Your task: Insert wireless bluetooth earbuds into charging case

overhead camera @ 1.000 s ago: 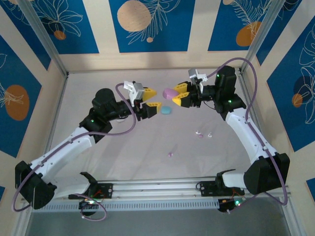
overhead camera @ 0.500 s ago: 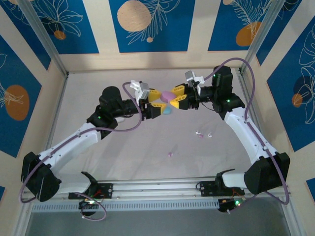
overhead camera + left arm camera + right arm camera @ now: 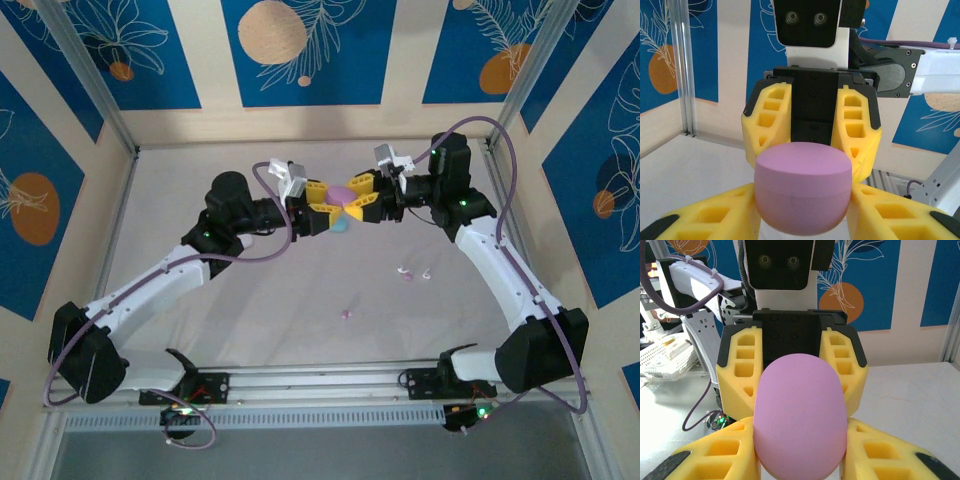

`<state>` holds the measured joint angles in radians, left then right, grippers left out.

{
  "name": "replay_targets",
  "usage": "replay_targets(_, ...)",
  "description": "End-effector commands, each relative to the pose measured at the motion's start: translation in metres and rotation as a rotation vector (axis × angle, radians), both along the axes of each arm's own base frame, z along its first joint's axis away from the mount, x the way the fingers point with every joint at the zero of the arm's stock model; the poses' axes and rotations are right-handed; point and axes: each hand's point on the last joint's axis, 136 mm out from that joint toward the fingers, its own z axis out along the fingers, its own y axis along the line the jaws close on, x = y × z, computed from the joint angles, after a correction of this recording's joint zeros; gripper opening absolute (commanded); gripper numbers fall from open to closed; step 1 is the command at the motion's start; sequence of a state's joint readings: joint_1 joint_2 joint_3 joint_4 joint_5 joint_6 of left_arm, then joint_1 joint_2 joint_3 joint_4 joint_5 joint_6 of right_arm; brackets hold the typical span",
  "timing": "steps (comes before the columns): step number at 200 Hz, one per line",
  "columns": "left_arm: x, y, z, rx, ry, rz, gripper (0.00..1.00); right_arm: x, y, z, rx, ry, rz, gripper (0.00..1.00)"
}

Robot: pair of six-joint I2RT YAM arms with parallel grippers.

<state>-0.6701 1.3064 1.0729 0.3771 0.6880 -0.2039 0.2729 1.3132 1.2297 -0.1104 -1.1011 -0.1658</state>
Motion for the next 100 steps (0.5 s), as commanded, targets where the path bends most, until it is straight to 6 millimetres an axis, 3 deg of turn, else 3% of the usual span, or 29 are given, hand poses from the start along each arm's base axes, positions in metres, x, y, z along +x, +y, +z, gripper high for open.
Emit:
replay_targets(1,-0.0060,-0.0027,0.0181,-0.029,-0.030,-0.032,0.45,-0.0075,0.0021,0.0084,0.011,-0.023,0.042,0.32)
replay_targets(100,-0.0075,-0.0037,0.0210,-0.049,-0.021,-0.040,0.47,-0.0089,0.0065,0.0051,0.001,-0.051,0.041,0.32)
